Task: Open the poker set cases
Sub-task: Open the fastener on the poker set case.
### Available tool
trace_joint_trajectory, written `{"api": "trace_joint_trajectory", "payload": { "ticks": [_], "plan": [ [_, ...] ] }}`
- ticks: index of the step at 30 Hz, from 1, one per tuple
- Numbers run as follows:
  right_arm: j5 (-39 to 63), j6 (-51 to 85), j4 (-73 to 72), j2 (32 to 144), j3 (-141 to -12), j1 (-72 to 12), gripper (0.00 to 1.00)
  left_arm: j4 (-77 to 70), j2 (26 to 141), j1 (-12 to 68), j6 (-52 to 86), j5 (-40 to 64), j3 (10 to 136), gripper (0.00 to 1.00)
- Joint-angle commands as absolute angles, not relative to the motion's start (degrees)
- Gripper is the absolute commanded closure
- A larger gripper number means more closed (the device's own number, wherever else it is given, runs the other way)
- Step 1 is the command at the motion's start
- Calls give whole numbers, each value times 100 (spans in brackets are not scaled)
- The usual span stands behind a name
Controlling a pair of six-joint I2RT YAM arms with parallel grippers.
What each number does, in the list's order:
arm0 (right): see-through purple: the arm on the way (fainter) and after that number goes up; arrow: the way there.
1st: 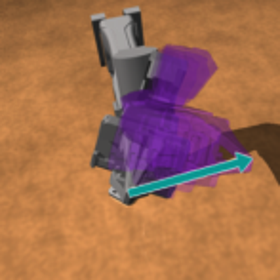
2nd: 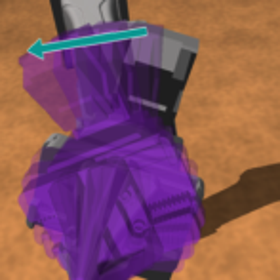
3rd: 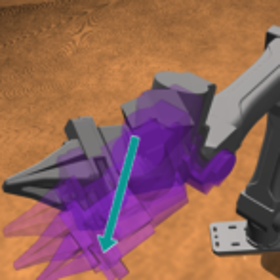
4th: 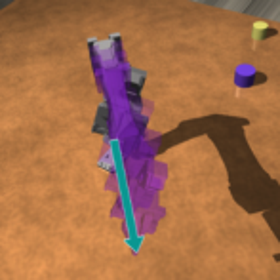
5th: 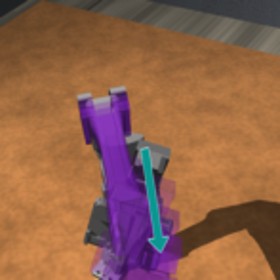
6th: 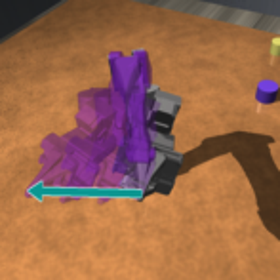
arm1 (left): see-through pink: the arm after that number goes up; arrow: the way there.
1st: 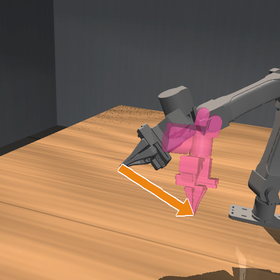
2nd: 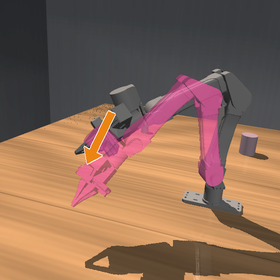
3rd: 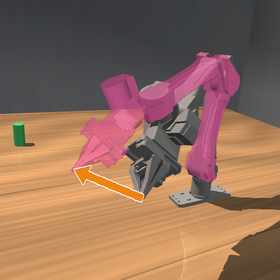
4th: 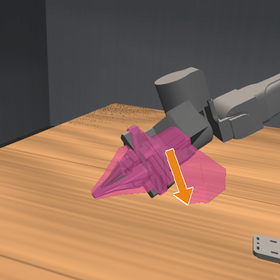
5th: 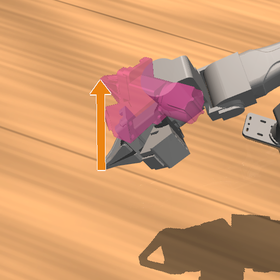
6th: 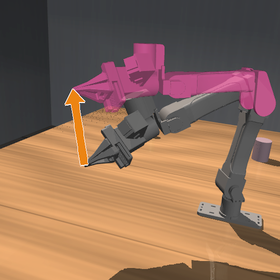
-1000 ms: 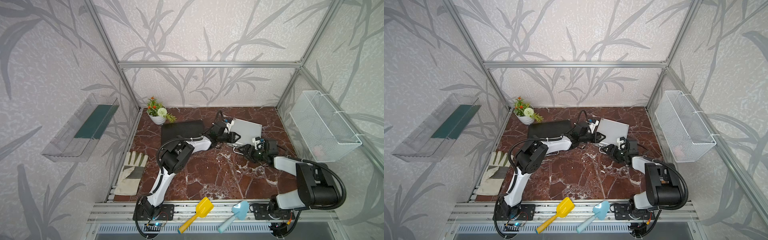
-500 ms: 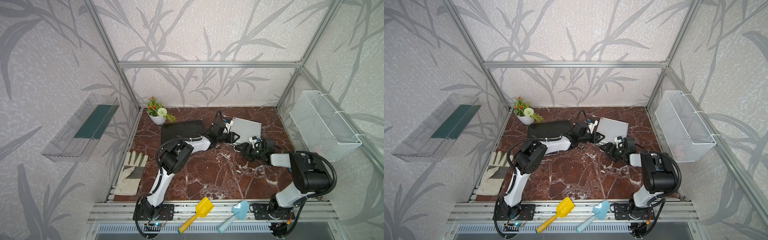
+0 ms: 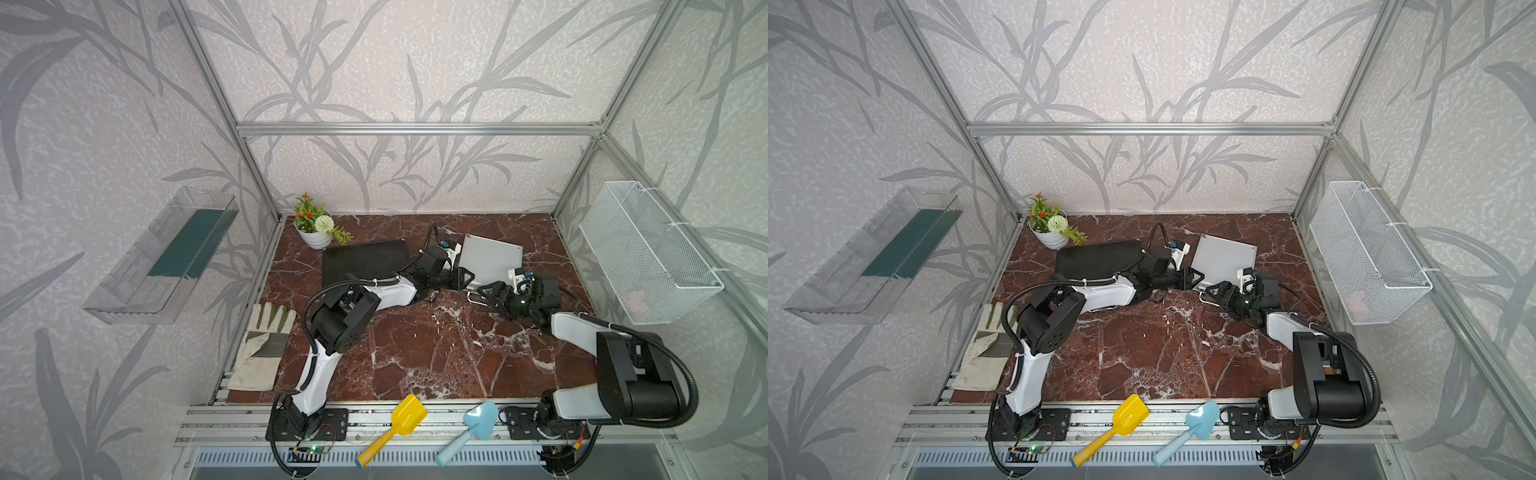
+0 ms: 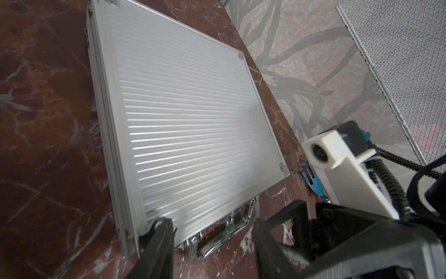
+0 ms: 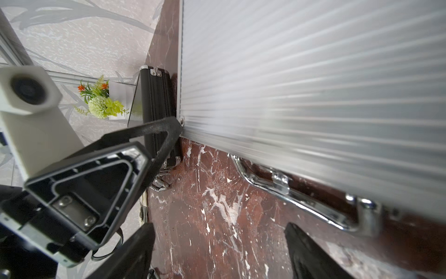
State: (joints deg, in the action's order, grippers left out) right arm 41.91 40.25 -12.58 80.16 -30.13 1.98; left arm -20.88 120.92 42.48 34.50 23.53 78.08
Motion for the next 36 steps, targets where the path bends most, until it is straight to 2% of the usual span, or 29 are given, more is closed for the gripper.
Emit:
{"api": "trace_joint_trajectory", "payload": {
  "ticks": [1, 8, 13, 20, 29, 36],
  "plan": [
    [4073, 3702, -781, 7629, -3067, 454, 15, -2319, 11636, 4241, 3653, 2210, 7519, 55],
    [3650, 2881, 1, 7037, -3214, 776, 15, -3395, 11815, 4556, 4154, 2748, 7078, 54],
    [3945, 2810, -307, 7327, -3156, 816, 15, -3861, 12601, 4749, 4241, 3101, 7640, 52],
    [3913, 2786, -457, 7392, -3085, 823, 14, -4205, 13243, 4808, 4289, 2975, 8087, 50],
    [3946, 2786, -527, 7426, -2997, 823, 14, -4177, 13212, 4836, 3940, 2751, 8144, 49],
    [3928, 2706, -435, 7442, -2989, 826, 14, -4061, 12708, 4836, 3773, 2593, 7718, 49]
  ]
}}
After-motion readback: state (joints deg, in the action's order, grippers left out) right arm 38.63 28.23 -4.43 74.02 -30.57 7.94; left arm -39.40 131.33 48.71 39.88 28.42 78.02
